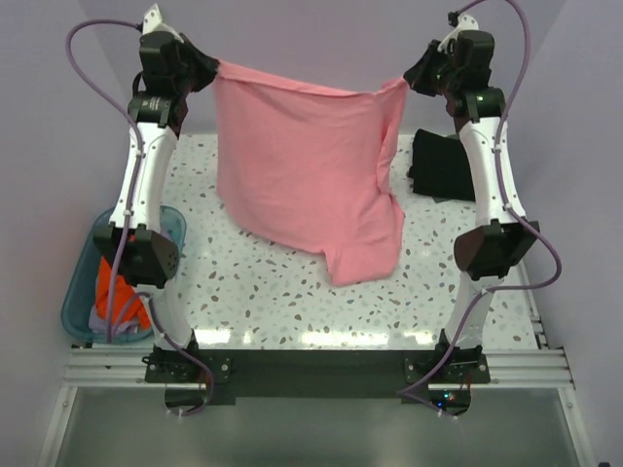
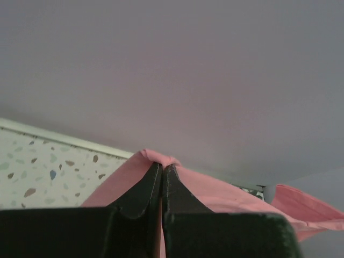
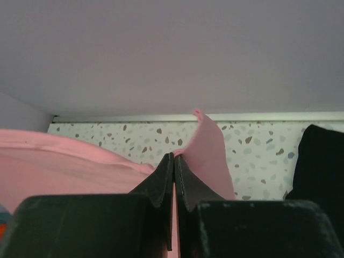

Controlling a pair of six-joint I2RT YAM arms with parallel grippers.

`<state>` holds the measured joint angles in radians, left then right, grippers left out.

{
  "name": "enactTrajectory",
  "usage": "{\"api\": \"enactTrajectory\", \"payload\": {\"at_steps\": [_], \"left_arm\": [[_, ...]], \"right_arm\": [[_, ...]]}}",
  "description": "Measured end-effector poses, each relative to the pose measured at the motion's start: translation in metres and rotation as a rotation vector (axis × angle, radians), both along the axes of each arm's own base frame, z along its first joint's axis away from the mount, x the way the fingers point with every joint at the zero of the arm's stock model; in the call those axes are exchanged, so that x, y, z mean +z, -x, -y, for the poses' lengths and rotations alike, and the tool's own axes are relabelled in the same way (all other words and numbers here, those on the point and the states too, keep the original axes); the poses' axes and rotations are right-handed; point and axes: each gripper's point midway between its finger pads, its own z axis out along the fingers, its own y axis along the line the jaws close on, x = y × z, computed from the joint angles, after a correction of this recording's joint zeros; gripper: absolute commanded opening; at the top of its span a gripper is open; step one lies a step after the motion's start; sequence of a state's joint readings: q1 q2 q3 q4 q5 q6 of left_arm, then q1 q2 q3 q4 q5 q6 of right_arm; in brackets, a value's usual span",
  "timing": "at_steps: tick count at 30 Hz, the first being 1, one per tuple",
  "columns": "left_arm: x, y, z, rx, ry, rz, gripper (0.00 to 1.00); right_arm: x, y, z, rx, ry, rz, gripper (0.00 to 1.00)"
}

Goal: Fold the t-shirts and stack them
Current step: Flatten the tshirt out

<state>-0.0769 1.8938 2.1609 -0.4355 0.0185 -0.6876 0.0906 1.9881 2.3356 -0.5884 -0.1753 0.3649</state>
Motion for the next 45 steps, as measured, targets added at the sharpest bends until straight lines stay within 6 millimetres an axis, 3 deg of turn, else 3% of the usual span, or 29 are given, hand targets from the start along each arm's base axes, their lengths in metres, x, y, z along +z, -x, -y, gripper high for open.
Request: {"api": "enactTrajectory", "payload": {"at_steps": [3, 7, 11, 13, 15, 18, 20, 21, 22, 25, 28, 29, 31, 32, 36, 41, 45], "left_arm": [[0.039, -0.007, -0.007, -0.016, 0.023, 0.102, 0.0], [0.091, 0.017, -0.026, -0.009, 0.042, 0.236, 0.0], [0.095, 0.053, -0.039, 0.004, 0.046, 0.257, 0.0], [0.075, 0.068, -0.04, 0.005, 0.053, 0.231, 0.0], [0.041, 0.081, -0.038, 0.005, 0.067, 0.169, 0.0], [-0.036, 0.097, -0.037, 0.014, 0.096, 0.027, 0.0], [-0.108, 0.112, -0.036, 0.029, 0.12, -0.109, 0.0], [-0.146, 0.123, -0.036, 0.039, 0.132, -0.191, 0.0], [-0.176, 0.133, -0.036, 0.047, 0.139, -0.257, 0.0], [-0.276, 0.177, -0.035, 0.083, 0.166, -0.487, 0.0], [-0.338, 0.218, -0.035, 0.114, 0.182, -0.64, 0.0], [-0.352, 0.228, -0.034, 0.122, 0.188, -0.674, 0.0], [-0.37, 0.245, -0.035, 0.136, 0.191, -0.72, 0.0], [-0.377, 0.252, -0.036, 0.149, 0.186, -0.737, 0.0], [-0.379, 0.263, -0.046, 0.198, 0.16, -0.728, 0.0], [-0.36, 0.257, -0.054, 0.233, 0.142, -0.651, 0.0], [-0.36, 0.258, -0.055, 0.241, 0.138, -0.651, 0.0]], "right_arm": [[0.037, 0.003, 0.001, -0.001, 0.004, 0.088, 0.0], [0.106, 0.04, 0.008, -0.015, 0.009, 0.248, 0.0], [0.143, 0.096, 0.017, -0.033, 0.013, 0.333, 0.0], [0.137, 0.114, 0.021, -0.048, 0.017, 0.322, 0.0], [0.112, 0.129, 0.024, -0.056, 0.022, 0.277, 0.0], [0.036, 0.139, 0.028, -0.074, 0.035, 0.133, 0.0], [-0.041, 0.146, 0.029, -0.081, 0.045, -0.017, 0.0], [-0.092, 0.153, 0.03, -0.085, 0.05, -0.123, 0.0], [-0.131, 0.162, 0.031, -0.087, 0.057, -0.206, 0.0], [-0.259, 0.21, 0.035, -0.095, 0.081, -0.528, 0.0], [-0.304, 0.24, 0.036, -0.101, 0.083, -0.65, 0.02], [-0.316, 0.249, 0.037, -0.106, 0.079, -0.68, 0.13], [-0.331, 0.262, 0.036, -0.117, 0.067, -0.711, 0.25], [-0.337, 0.27, 0.036, -0.123, 0.057, -0.72, 0.4], [-0.341, 0.296, 0.04, -0.162, 0.029, -0.706, 0.58], [-0.313, 0.291, 0.048, -0.221, 0.009, -0.584, 0.57], [-0.31, 0.278, 0.052, -0.253, 0.021, -0.59, 0.52]]}}
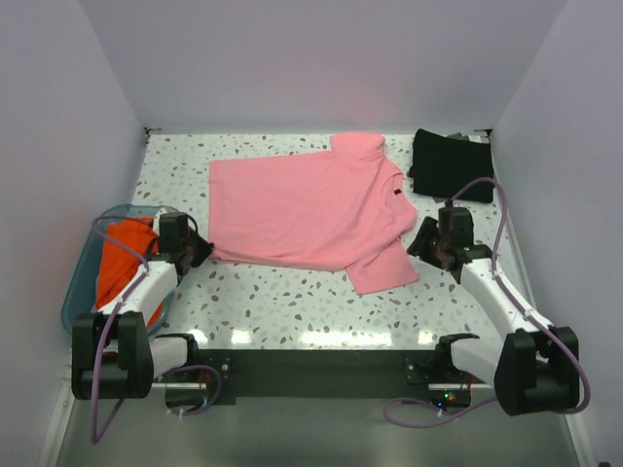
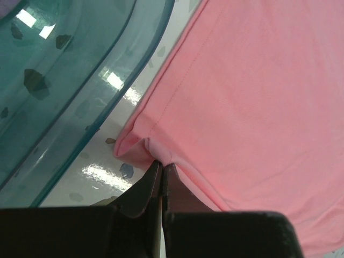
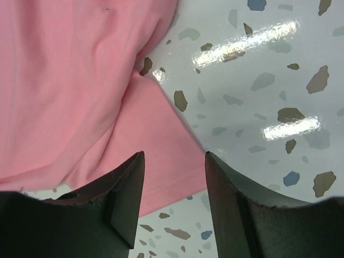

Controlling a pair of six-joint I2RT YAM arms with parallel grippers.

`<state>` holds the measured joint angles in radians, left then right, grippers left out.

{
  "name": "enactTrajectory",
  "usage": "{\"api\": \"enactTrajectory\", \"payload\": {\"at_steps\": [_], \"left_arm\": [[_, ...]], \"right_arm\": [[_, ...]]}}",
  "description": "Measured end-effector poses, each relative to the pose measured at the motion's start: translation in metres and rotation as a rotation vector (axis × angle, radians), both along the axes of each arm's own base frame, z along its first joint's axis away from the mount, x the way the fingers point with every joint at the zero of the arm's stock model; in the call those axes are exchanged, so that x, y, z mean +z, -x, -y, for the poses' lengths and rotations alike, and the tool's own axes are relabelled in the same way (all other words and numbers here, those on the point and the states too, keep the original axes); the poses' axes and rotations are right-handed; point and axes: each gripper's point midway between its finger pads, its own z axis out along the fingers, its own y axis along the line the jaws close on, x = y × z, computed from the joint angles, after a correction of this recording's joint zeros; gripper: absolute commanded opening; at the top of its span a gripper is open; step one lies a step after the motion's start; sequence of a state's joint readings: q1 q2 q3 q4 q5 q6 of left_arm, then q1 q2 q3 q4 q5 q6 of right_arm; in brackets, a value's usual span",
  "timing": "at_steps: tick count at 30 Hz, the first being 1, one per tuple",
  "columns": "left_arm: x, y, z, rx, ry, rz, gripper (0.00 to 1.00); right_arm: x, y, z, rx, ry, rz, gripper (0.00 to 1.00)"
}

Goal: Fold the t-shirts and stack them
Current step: Flatten the tshirt out, then fold the tshirt

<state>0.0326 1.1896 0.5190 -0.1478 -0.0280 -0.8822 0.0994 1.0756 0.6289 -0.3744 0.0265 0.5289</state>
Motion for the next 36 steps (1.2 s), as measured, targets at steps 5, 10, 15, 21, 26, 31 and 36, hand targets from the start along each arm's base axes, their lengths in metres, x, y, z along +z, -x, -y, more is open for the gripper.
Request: {"api": "enactTrajectory", "payload": {"at_steps": [5, 10, 15, 21, 26, 31, 36], "left_arm": [[0.0, 0.0, 0.0, 0.001, -0.002, 0.0, 0.0], [-0.003, 0.002, 0.0, 0.001, -0.001, -0.006, 0.0], [-0.005, 0.003, 0.0, 0.001, -0.001, -0.011, 0.0], [-0.01, 0.007, 0.0, 0.001, 0.0, -0.021, 0.0], [-0.019, 0.015, 0.0, 0.001, 0.001, -0.047, 0.0], [-0.021, 0.02, 0.0, 0.001, 0.001, -0.06, 0.0], [-0.012, 0.02, 0.0, 0.002, -0.001, -0.024, 0.0]], "right_arm": [[-0.027, -0.002, 0.004, -0.03, 0.021, -0.085, 0.51], [-0.051, 0.014, 0.006, -0.066, 0.017, -0.145, 0.49], [-0.064, 0.028, 0.002, -0.089, 0.031, -0.176, 0.48], [-0.061, 0.03, -0.001, -0.124, 0.015, -0.151, 0.34], [-0.062, 0.03, -0.002, -0.147, -0.003, -0.155, 0.05], [-0.042, 0.038, -0.001, -0.15, -0.02, -0.106, 0.0], [0.011, 0.055, 0.001, -0.15, -0.068, 0.069, 0.0]]}}
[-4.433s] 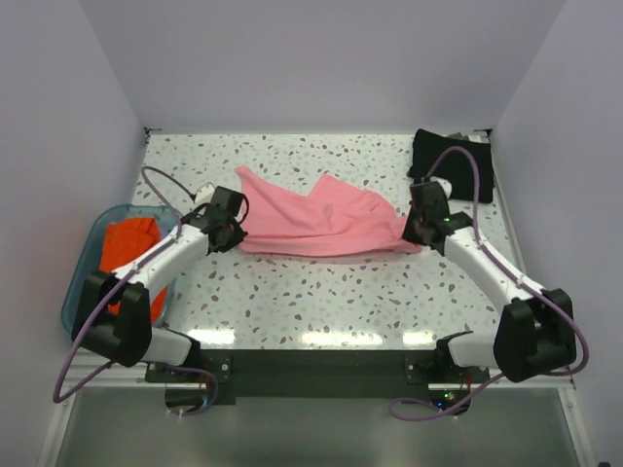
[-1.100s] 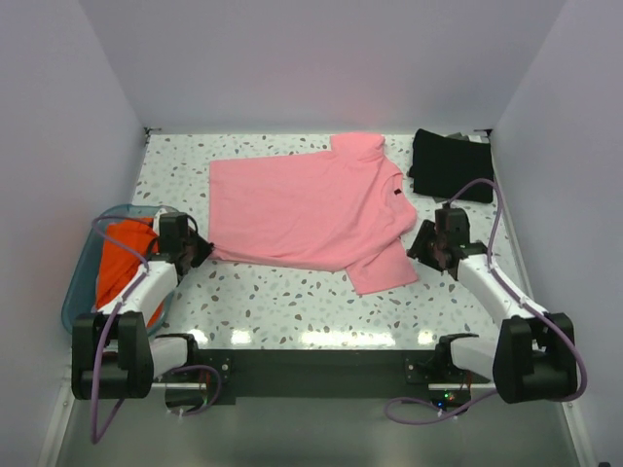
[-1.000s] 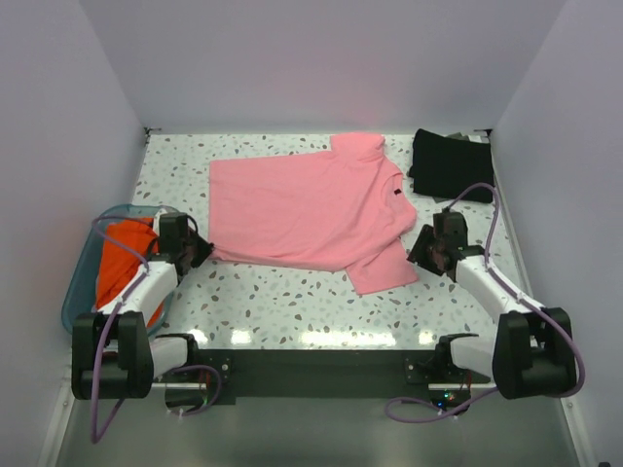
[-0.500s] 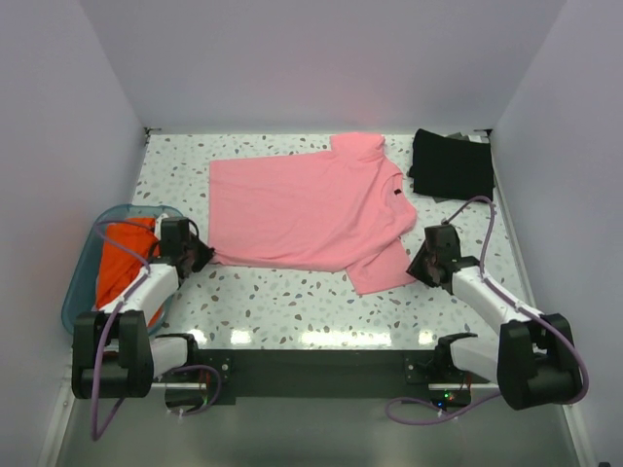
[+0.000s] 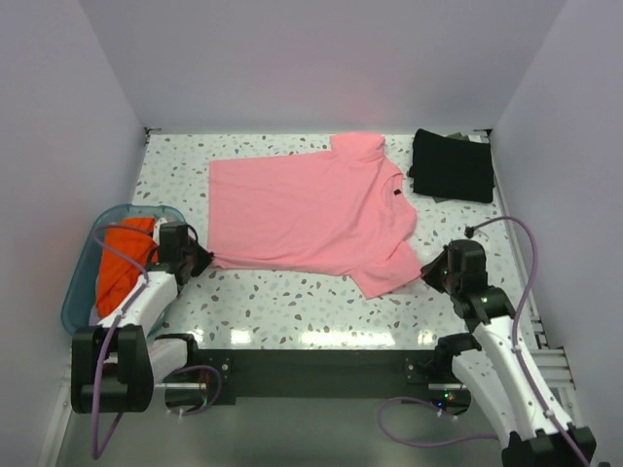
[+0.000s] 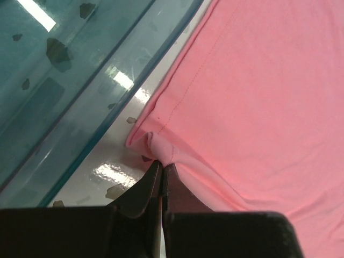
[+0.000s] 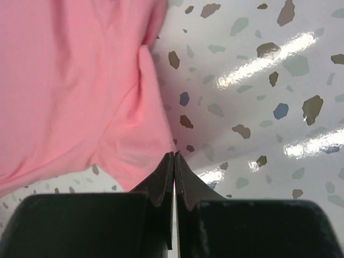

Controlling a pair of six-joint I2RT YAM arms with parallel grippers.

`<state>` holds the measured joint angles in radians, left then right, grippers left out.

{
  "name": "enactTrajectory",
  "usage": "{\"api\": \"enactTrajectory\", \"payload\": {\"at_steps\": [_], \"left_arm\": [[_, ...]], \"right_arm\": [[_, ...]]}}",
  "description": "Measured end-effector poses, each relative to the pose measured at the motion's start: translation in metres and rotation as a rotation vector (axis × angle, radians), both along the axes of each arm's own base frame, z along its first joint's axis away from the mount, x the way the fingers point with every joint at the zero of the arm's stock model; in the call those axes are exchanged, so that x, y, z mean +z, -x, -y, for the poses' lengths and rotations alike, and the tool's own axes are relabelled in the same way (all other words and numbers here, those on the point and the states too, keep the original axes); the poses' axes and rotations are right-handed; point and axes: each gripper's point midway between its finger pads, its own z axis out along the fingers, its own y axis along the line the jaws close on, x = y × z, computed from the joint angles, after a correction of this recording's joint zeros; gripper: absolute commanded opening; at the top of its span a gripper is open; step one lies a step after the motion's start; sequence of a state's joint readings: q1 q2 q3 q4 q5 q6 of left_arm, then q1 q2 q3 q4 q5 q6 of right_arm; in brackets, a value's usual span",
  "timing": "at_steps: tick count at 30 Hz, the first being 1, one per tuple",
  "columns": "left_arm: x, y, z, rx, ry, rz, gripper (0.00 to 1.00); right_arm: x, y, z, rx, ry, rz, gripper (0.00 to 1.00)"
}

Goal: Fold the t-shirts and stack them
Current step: Fold the tshirt

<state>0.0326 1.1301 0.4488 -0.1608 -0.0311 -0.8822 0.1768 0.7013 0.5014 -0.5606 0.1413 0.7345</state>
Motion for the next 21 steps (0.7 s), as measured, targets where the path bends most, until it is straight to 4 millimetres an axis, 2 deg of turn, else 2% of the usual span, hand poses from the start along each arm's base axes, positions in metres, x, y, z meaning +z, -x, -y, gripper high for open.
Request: {"api": "enactTrajectory", "payload": {"at_steps": [3, 5, 9, 11, 13, 17, 21], "left_arm": [[0.0, 0.004, 0.0, 0.0, 0.0, -0.003, 0.0], [-0.001, 0.006, 0.0, 0.0, 0.0, -0.01, 0.0], [-0.005, 0.016, 0.001, 0.0, 0.001, -0.03, 0.08], [-0.005, 0.02, 0.001, 0.0, 0.001, -0.032, 0.09], [-0.004, 0.023, 0.001, 0.001, 0.002, -0.034, 0.1], [0.0, 0.028, 0.001, 0.004, 0.004, -0.035, 0.16], [-0.002, 0.034, 0.001, 0.012, 0.008, -0.053, 0.17]], "right_arm": [[0.016, 0.012, 0.001, -0.008, -0.028, 0.06, 0.0], [0.016, 0.021, 0.0, -0.013, -0.044, 0.052, 0.0], [0.017, 0.043, 0.003, -0.025, -0.055, 0.014, 0.0], [0.032, 0.049, 0.005, -0.036, -0.057, 0.041, 0.0], [0.055, 0.052, 0.007, -0.042, -0.066, 0.089, 0.0], [0.089, 0.053, 0.008, -0.045, -0.077, 0.157, 0.0], [0.091, 0.057, 0.014, -0.064, -0.056, 0.151, 0.0]]}}
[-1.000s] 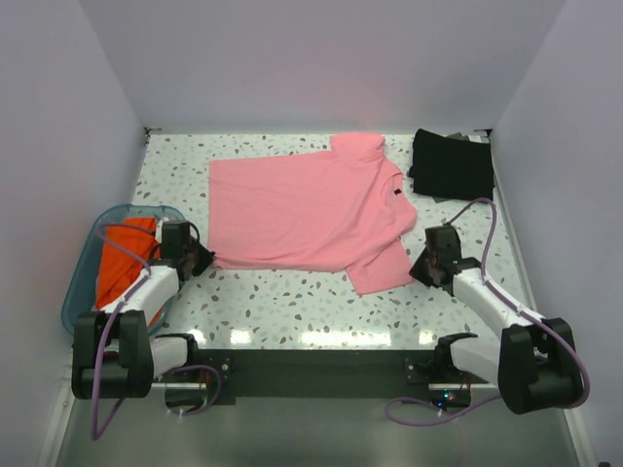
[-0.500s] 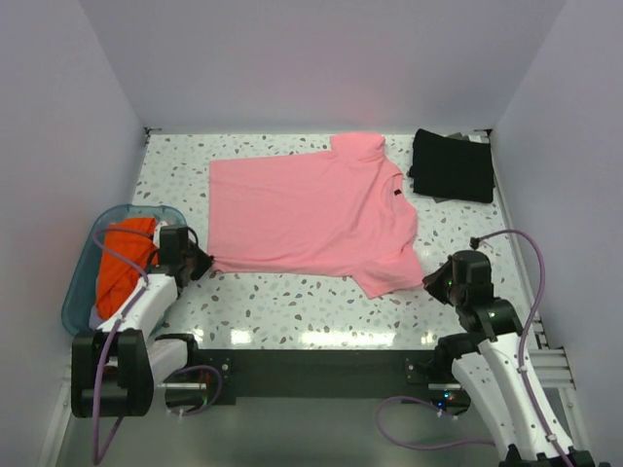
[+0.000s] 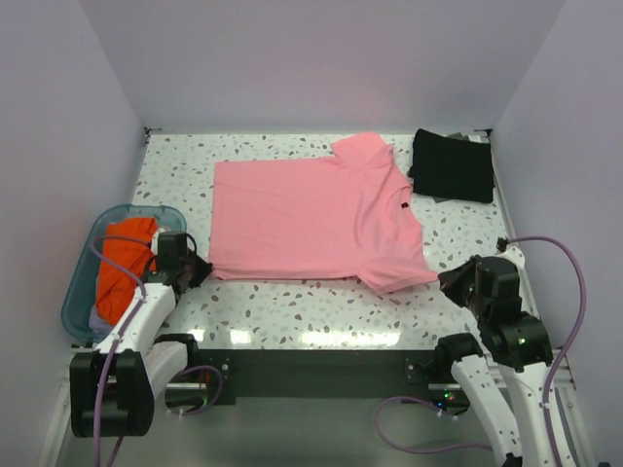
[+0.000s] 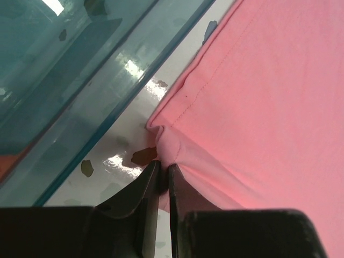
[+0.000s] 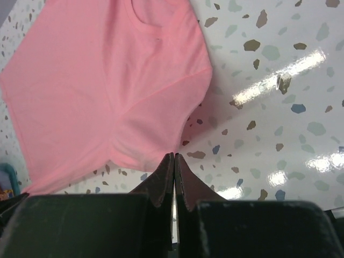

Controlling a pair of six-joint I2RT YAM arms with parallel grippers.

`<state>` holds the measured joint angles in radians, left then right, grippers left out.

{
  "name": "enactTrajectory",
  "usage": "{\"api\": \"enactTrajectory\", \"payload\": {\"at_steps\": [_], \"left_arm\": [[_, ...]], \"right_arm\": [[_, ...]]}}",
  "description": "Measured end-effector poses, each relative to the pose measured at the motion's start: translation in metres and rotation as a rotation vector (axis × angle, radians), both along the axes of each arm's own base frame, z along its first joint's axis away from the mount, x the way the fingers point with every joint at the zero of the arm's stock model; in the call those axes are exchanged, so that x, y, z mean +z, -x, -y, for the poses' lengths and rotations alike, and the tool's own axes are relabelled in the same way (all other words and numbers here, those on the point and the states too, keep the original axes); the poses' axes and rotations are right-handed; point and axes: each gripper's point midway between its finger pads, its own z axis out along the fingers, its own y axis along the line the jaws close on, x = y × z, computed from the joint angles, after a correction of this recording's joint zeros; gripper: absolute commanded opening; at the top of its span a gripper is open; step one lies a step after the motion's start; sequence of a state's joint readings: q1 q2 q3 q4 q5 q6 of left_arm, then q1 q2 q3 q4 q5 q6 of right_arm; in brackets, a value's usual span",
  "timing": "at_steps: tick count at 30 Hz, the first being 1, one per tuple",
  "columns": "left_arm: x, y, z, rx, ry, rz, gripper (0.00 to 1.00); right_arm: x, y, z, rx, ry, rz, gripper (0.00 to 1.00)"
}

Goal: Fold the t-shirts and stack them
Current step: Fold the tshirt

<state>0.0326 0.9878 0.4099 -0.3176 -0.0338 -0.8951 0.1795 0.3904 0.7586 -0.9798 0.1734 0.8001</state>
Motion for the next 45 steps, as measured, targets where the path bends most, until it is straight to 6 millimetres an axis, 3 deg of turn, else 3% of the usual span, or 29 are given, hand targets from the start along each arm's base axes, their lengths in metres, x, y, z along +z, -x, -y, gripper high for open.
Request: {"api": "enactTrajectory", "payload": {"at_steps": [7, 11, 19, 21, 26, 38, 45], "left_arm": [[-0.008, 0.011, 0.0, 0.0, 0.0, -0.046, 0.19], [-0.011, 0.015, 0.0, -0.016, -0.011, -0.065, 0.36], [-0.005, 0.016, 0.002, -0.029, -0.017, -0.047, 0.48], [-0.005, 0.019, 0.001, -0.021, -0.028, -0.06, 0.57], [-0.006, 0.03, 0.001, 0.019, -0.059, -0.111, 0.56], [-0.015, 0.048, -0.003, 0.098, -0.088, -0.186, 0.34], [-0.022, 0.052, -0.003, 0.091, -0.094, -0.214, 0.32]], "right_arm": [[-0.01, -0.002, 0.009, -0.033, 0.051, -0.055, 0.0], [-0.015, -0.009, 0.01, -0.04, 0.071, -0.087, 0.0], [-0.028, -0.02, 0.006, -0.018, 0.079, -0.121, 0.0], [-0.029, -0.022, 0.006, -0.016, 0.082, -0.121, 0.0], [-0.029, -0.028, 0.004, -0.009, 0.08, -0.116, 0.0], [-0.036, -0.037, 0.0, 0.004, 0.073, -0.105, 0.0], [-0.04, -0.038, -0.003, 0.016, 0.064, -0.109, 0.0]]}}
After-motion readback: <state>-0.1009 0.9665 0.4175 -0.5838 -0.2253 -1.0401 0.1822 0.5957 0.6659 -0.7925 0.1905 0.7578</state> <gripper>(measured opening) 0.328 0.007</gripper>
